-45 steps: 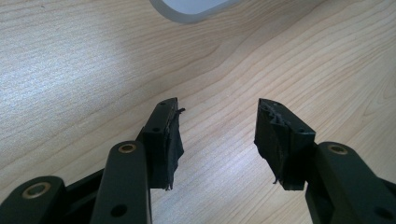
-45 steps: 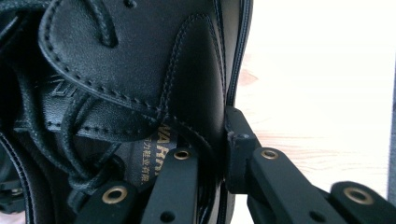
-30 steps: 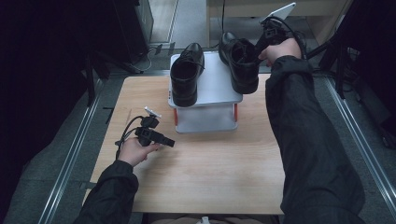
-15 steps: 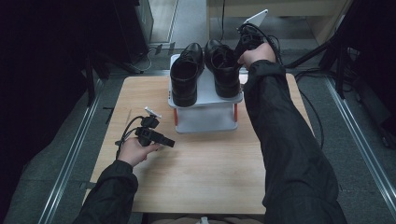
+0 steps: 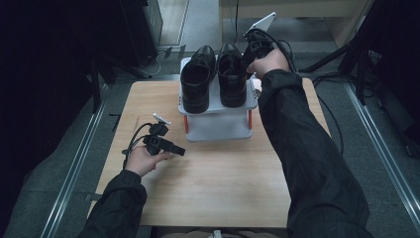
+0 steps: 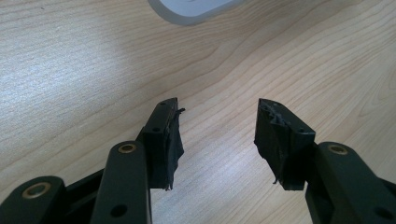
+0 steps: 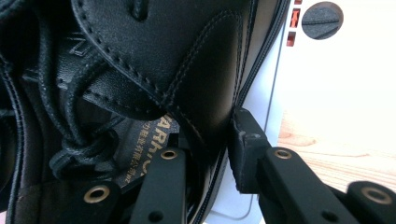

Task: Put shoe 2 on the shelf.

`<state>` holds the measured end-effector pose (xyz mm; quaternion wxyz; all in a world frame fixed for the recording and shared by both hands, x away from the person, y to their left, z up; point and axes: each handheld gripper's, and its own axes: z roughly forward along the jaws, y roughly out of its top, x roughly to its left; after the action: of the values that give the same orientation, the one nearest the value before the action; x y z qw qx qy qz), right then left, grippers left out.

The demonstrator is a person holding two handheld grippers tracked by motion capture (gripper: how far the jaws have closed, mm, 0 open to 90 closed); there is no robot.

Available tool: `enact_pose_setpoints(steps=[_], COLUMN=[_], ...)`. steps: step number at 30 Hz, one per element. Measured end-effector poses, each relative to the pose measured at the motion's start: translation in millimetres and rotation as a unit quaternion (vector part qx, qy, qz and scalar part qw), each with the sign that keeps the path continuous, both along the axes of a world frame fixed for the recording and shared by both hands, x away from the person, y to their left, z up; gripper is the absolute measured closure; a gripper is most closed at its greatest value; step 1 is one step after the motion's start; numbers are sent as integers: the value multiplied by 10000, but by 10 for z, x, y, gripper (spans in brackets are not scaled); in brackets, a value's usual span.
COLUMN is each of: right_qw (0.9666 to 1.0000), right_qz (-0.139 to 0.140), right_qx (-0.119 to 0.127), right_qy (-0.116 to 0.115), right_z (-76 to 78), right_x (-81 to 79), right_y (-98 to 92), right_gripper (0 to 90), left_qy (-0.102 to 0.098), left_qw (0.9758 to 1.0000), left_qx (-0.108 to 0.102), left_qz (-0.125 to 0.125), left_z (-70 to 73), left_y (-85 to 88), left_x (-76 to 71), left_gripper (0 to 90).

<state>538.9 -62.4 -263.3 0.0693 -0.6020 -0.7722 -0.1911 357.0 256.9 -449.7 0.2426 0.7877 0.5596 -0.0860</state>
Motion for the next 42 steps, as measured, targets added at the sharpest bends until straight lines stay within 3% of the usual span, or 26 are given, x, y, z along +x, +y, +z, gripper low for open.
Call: enact_pose_setpoints(steps=[14, 17, 26, 38, 42], right_qw=[9998, 9995, 9988, 9980, 9974], right_qz=[198, 213, 309, 478, 497], right_qx=[9, 162, 380, 376, 491], right_qy=[83, 145, -12, -146, -185], right_z=[-8, -7, 27, 46, 146], right_x=[-125, -129, -154, -176, -196], right_y=[153, 140, 49, 41, 39], right_gripper=[655, 628, 612, 546, 520], left_qy=[3, 1, 15, -8, 8], left_qw=[10000, 10000, 10000, 9999, 9998], left_qx=[-7, 0, -36, -37, -144], left_qz=[11, 5, 39, 142, 114], left_z=[3, 4, 23, 78, 146], left_y=[3, 3, 17, 45, 39], left_x=[7, 7, 6, 5, -7], left_gripper=[498, 497, 533, 564, 583])
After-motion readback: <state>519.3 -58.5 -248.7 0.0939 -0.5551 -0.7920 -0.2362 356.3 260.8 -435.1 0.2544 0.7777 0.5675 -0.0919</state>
